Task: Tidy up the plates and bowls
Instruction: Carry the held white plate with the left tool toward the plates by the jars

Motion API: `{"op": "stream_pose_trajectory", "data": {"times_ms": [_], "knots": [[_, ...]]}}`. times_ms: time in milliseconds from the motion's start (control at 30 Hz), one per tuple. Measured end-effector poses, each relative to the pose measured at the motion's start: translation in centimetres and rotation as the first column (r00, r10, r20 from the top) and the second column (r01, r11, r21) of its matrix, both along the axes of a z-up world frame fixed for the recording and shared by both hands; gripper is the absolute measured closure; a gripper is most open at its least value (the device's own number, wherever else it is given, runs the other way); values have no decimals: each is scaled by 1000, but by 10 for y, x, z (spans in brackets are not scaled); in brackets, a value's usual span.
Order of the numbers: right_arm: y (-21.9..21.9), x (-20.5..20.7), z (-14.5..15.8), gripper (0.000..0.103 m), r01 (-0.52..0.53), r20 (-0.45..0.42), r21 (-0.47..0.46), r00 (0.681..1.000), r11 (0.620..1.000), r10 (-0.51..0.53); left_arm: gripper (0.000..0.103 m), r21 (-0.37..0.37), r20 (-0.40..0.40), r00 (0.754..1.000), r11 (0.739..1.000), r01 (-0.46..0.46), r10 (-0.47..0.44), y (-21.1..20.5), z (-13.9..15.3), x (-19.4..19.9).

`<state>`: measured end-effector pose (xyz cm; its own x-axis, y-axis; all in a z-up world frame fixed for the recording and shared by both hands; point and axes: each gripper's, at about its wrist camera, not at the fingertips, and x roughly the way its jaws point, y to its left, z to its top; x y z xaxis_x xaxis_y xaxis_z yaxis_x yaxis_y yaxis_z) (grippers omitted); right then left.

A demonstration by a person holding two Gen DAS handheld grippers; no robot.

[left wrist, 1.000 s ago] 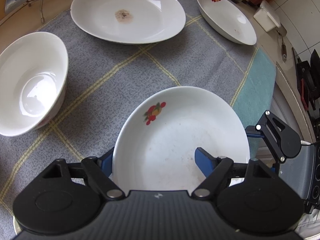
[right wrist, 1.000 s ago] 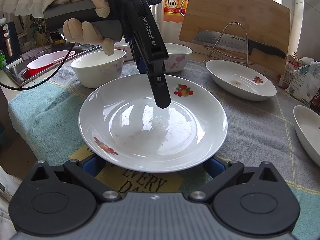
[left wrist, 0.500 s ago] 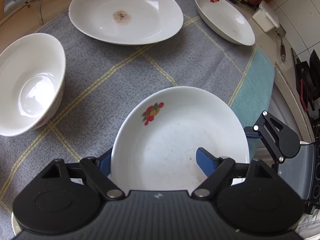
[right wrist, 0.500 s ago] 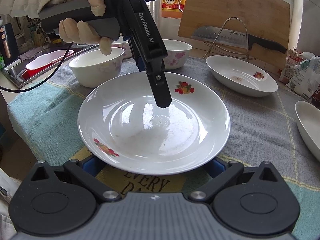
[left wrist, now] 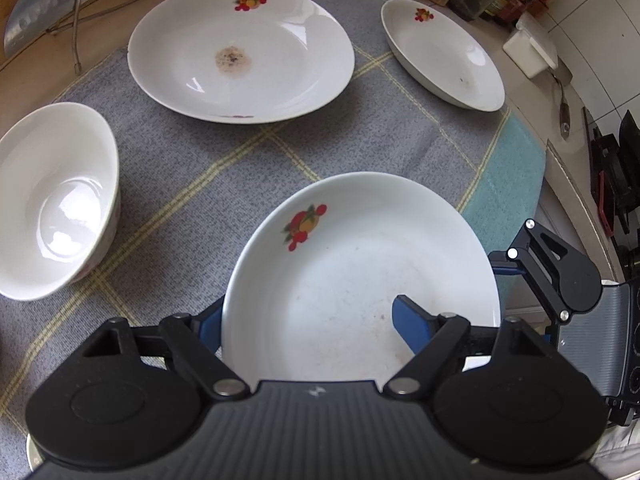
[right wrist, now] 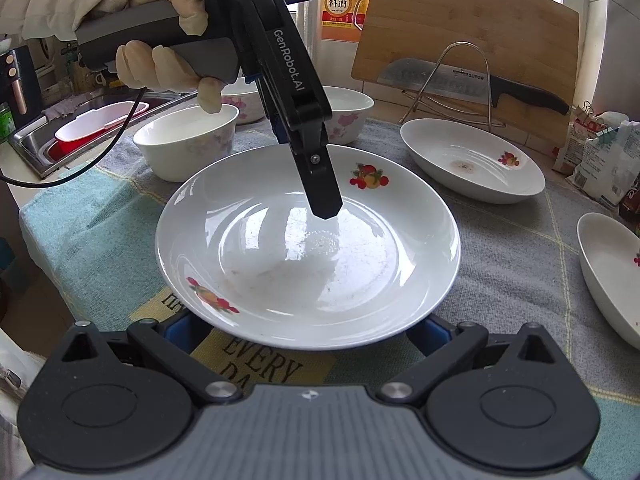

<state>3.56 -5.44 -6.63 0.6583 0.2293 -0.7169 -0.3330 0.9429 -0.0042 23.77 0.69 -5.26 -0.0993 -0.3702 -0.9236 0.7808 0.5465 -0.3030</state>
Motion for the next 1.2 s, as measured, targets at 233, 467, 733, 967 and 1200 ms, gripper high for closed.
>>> {"op": "stream_pose_trajectory", "data": {"times_ms": [233,467,733,967,1200], "knots": [[-19,4,8,0,-13,0,5,1000,1000,13,20,-12,13,1000,1000,-14,14,-16,11,0],[-44,7,18,0,-27,9,1,1000,1000,27,20,-22,30,999,999,-25,25,-39,20,1],[-74,14,27,0,-43,12,-11,999,999,43,20,-34,43,998,999,-32,34,-70,29,5],[-104,16,33,0,-41,17,-18,999,999,42,20,-39,49,998,999,-25,27,-99,32,9],[-138,15,38,0,-12,22,-12,1000,1000,12,20,-38,60,998,999,7,-5,-134,35,14]]}}
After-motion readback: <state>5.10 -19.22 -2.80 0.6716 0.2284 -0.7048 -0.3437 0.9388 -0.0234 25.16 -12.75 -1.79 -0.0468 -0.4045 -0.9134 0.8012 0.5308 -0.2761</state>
